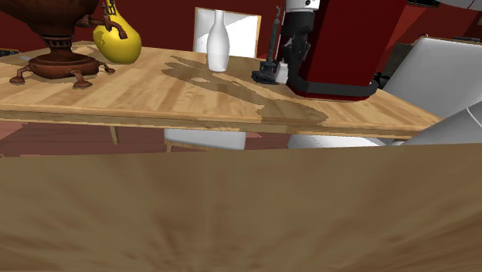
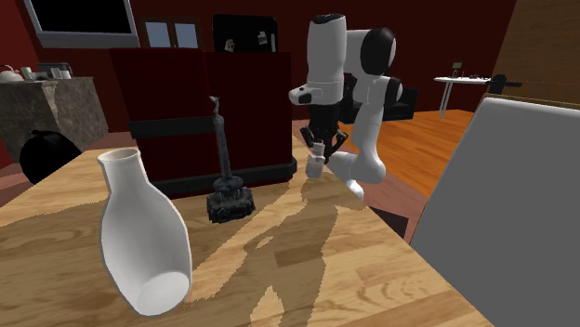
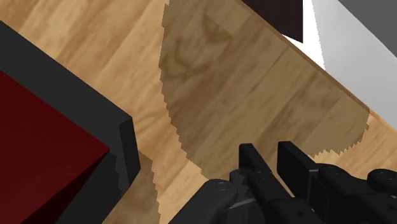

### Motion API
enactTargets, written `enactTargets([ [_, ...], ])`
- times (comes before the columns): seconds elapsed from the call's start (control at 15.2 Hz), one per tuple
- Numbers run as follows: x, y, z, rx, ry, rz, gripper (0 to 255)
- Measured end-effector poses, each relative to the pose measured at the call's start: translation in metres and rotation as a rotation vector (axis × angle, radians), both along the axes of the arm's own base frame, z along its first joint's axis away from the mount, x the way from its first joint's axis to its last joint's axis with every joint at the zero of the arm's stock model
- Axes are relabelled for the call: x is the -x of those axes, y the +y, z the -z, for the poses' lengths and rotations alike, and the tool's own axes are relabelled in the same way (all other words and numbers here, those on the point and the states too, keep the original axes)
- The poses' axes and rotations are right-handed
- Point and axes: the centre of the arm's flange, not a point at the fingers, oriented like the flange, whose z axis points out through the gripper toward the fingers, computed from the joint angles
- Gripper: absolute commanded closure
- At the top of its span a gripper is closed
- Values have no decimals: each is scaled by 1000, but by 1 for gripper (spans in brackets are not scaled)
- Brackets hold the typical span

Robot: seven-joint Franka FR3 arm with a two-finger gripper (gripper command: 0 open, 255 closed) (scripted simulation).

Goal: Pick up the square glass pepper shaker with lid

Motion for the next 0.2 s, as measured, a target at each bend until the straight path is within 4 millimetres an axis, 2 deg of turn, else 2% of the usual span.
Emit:
enactTargets([
  [0.2,1,0,-12,0,0,0,255],
])
